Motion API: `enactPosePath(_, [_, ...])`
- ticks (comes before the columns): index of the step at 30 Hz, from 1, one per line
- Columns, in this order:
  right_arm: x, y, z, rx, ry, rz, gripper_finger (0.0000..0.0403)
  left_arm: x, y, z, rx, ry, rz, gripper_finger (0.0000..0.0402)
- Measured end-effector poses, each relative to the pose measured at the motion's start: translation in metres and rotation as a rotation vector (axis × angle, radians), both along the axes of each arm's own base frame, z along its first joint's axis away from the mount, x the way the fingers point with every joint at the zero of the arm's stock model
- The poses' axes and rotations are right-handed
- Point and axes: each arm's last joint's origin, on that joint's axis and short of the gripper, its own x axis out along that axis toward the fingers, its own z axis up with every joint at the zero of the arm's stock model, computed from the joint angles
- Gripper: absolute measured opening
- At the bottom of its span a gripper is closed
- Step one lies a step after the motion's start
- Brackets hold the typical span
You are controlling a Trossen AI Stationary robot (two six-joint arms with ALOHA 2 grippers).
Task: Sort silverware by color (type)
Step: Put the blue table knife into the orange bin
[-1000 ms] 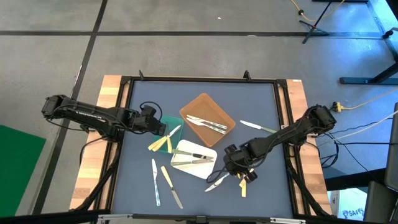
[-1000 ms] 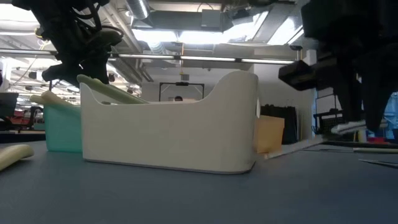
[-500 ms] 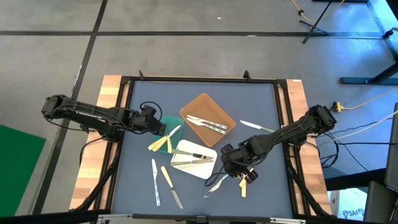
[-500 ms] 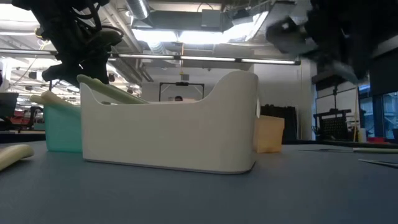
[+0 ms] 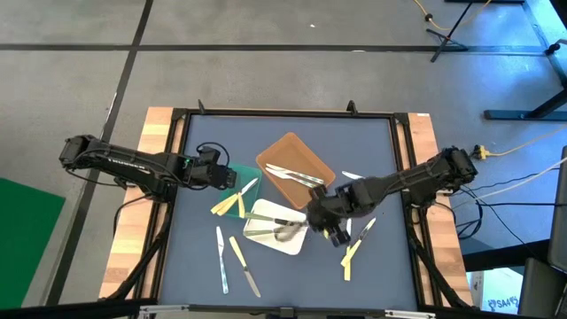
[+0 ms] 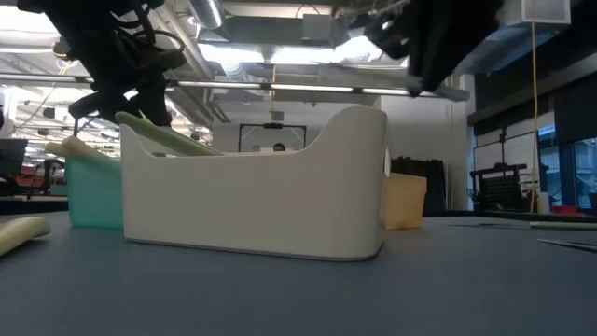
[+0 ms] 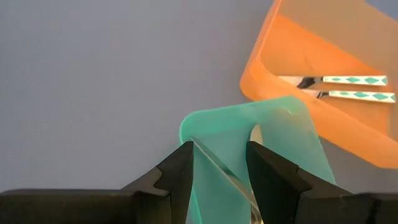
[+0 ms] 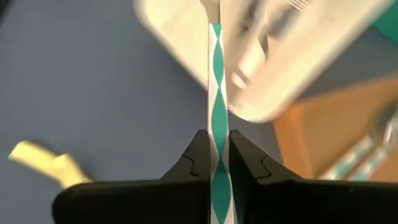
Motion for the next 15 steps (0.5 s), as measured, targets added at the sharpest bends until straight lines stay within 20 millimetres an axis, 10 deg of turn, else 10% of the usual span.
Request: enactPosePath(15, [0.017, -0.093, 0.001, -0.059, -0.045, -0.581, 0.0015, 0.017, 0.001, 0.013, 0.146, -0.132, -0.089, 0.0141])
